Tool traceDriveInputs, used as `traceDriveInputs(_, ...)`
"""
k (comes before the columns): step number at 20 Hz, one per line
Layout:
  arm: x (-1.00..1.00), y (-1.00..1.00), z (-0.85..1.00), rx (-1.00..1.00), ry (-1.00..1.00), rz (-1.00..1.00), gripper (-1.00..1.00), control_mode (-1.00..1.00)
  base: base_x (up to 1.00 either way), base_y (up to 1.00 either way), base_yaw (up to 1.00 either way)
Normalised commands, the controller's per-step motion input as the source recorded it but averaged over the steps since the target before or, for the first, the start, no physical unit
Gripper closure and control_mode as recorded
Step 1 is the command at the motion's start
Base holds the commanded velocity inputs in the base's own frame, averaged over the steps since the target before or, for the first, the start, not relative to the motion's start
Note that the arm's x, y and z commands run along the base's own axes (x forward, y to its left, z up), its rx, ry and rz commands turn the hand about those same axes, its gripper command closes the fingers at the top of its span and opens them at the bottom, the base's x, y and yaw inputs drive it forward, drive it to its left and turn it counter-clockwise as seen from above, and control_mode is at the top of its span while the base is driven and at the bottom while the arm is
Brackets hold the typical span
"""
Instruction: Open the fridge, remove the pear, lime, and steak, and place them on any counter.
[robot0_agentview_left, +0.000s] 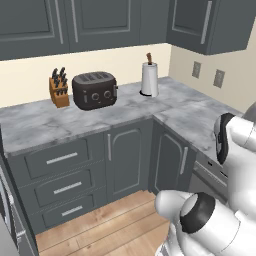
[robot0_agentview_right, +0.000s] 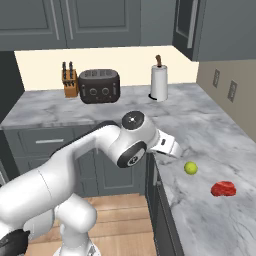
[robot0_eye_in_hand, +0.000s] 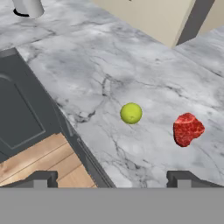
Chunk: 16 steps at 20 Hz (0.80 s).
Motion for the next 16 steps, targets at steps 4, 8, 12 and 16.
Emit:
traceDriveInputs(4, -1.0, 1.0, 1.0, 0.03, 0.35, 0.0, -1.0, -1.0, 0.0, 0.0, 0.0)
traceDriveInputs(8, -1.0, 1.0, 0.81, 0.09, 0.25, 0.04, -1.0, -1.0, 0.0, 0.0, 0.0)
traceDriveInputs(12, -1.0, 1.0, 0.51, 0.12, 0.16, 0.09, -1.0, -1.0, 0.0, 0.0, 0.0)
traceDriveInputs(16, -0.83, 0.88, 0.22, 0.14, 0.04, 0.17, -1.0, -1.0, 0.0, 0.0, 0.0)
